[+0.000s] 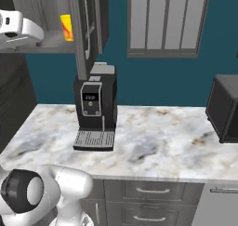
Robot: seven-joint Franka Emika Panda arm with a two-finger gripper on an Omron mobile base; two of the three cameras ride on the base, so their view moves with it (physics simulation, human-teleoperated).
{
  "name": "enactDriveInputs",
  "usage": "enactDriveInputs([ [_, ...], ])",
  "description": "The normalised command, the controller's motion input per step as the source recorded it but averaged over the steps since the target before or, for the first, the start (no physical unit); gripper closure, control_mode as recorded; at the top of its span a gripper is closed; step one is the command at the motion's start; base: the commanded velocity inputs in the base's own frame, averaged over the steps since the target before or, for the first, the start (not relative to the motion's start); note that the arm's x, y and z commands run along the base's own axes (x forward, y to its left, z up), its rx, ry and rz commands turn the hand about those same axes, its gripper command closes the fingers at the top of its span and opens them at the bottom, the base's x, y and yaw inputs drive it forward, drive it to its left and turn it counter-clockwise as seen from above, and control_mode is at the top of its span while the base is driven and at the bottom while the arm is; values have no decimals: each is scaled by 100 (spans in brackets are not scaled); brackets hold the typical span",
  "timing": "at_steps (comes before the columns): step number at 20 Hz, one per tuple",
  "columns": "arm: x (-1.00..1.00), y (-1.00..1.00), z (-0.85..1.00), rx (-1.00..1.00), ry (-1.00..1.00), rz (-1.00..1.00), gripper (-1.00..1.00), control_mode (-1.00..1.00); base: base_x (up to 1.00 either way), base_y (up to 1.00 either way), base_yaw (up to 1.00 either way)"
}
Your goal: Open the cabinet directly in front. Then move the liquor and the cup to the dining counter with the jar on it.
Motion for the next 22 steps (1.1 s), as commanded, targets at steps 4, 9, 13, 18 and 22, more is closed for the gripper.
enactDriveInputs([
  [4, 31, 0, 27, -1, -12, 6, -100, -100, 0, 0, 0],
  [9, 32, 0, 2, -5, -16, 8, -100, -100, 0, 0, 0],
  [13, 34, 1, 9, -6, -18, 5, -100, -100, 0, 0, 0],
  [18, 54, 1, 2, -1, -8, 6, -100, -100, 0, 0, 0],
  [22, 62, 13, 14, 0, -1, 2, -100, -100, 0, 0, 0],
])
